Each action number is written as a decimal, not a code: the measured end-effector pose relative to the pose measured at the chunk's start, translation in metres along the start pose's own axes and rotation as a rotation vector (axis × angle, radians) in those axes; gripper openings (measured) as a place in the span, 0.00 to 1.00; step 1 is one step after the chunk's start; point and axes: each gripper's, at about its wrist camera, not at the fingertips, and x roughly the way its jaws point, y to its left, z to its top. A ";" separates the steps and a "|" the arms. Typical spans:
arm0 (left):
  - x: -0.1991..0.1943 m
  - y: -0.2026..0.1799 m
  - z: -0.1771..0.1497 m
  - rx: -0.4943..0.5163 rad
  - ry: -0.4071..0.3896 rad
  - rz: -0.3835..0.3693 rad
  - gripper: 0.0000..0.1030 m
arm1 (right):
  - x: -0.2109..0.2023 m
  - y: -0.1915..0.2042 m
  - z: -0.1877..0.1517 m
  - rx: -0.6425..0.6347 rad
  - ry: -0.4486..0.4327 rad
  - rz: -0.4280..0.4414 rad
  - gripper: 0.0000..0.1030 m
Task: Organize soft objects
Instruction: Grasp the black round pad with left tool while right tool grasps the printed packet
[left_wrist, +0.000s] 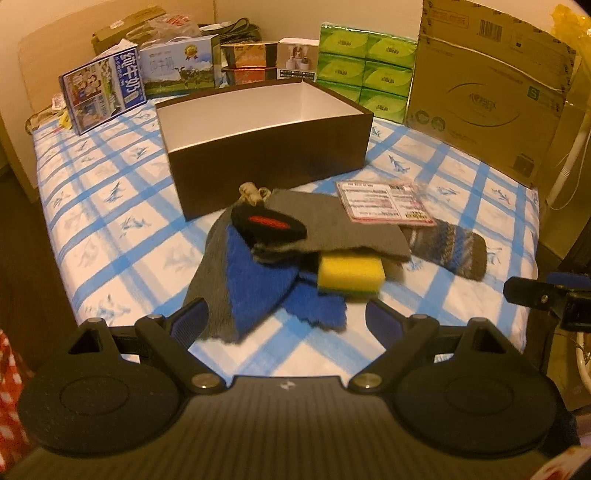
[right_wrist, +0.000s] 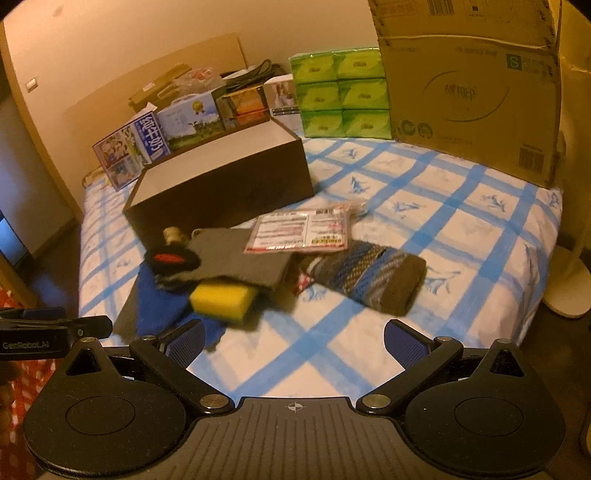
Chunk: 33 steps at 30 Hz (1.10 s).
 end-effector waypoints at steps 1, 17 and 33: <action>0.006 0.000 0.004 0.005 -0.004 0.000 0.88 | 0.004 -0.002 0.003 0.008 -0.001 -0.001 0.99; 0.100 0.003 0.048 0.101 -0.011 0.029 0.86 | 0.080 -0.030 0.034 0.027 0.018 -0.040 0.95; 0.156 0.000 0.055 0.197 0.042 0.087 0.88 | 0.137 -0.046 0.050 0.057 0.060 -0.055 0.95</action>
